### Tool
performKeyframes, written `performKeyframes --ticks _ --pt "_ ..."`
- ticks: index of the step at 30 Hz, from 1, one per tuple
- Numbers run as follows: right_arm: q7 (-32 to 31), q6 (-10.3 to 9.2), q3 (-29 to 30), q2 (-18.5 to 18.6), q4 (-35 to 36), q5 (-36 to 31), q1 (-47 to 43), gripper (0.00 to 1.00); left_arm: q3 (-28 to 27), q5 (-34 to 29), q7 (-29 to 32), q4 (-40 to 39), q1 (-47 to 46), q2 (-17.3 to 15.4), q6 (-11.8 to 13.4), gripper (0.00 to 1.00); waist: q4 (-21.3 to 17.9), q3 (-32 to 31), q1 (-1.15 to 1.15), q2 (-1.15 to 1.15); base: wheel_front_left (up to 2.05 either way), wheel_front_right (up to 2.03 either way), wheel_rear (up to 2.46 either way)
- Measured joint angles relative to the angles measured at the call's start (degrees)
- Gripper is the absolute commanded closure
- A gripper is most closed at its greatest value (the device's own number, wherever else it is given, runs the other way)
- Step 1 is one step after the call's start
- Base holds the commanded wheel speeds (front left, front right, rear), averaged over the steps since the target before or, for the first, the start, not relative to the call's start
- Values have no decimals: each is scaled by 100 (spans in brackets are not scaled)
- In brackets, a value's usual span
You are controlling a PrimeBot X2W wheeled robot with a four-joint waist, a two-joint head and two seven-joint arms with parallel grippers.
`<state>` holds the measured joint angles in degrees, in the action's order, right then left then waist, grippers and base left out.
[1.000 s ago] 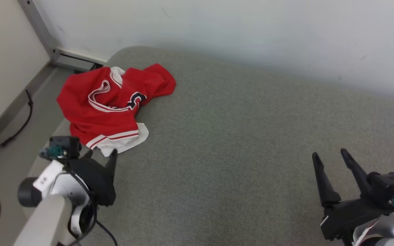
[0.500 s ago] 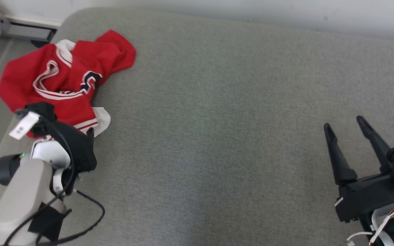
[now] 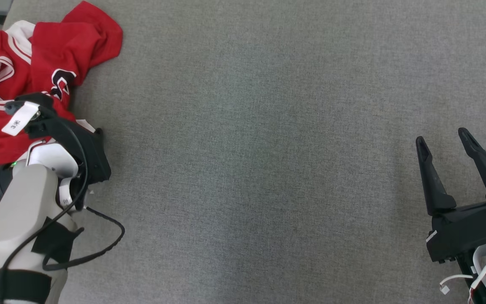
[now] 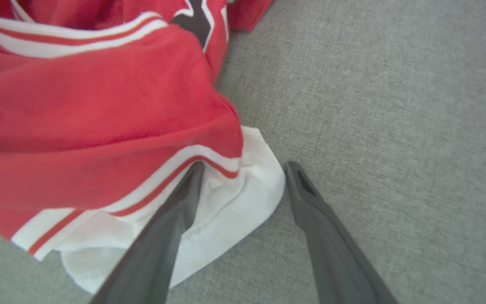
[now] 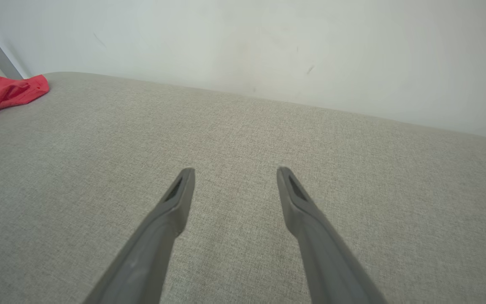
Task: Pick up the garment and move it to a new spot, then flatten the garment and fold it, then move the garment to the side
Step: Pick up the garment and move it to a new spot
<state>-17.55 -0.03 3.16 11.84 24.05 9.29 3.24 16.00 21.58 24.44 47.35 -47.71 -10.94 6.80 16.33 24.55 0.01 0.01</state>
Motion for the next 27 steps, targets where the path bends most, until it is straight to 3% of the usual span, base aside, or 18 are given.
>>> performKeyframes --ticks 1,3,12,22,27 --pt "-11 -1 2 1 -12 0 4 0 -4 -22 -31 49 -32 5 21 9 -8 21 0 0 0 0 0" --pt "-18 -3 10 1 -38 1 31 0 -7 -57 -35 172 -126 21 23 100 -12 25 0 0 0 0 0" --pt "-57 -3 -66 -58 -350 73 141 0 -13 -203 -159 666 -231 112 24 100 55 -203 -1 -1 0 0 0" --pt "144 -3 -253 -343 -981 282 203 0 -74 -135 -586 948 -366 422 23 100 87 -775 -2 -1 0 0 0" --pt "281 -3 -342 -492 -1268 334 202 0 35 -141 -760 961 -586 665 -146 100 45 -1152 -2 -1 0 0 0"
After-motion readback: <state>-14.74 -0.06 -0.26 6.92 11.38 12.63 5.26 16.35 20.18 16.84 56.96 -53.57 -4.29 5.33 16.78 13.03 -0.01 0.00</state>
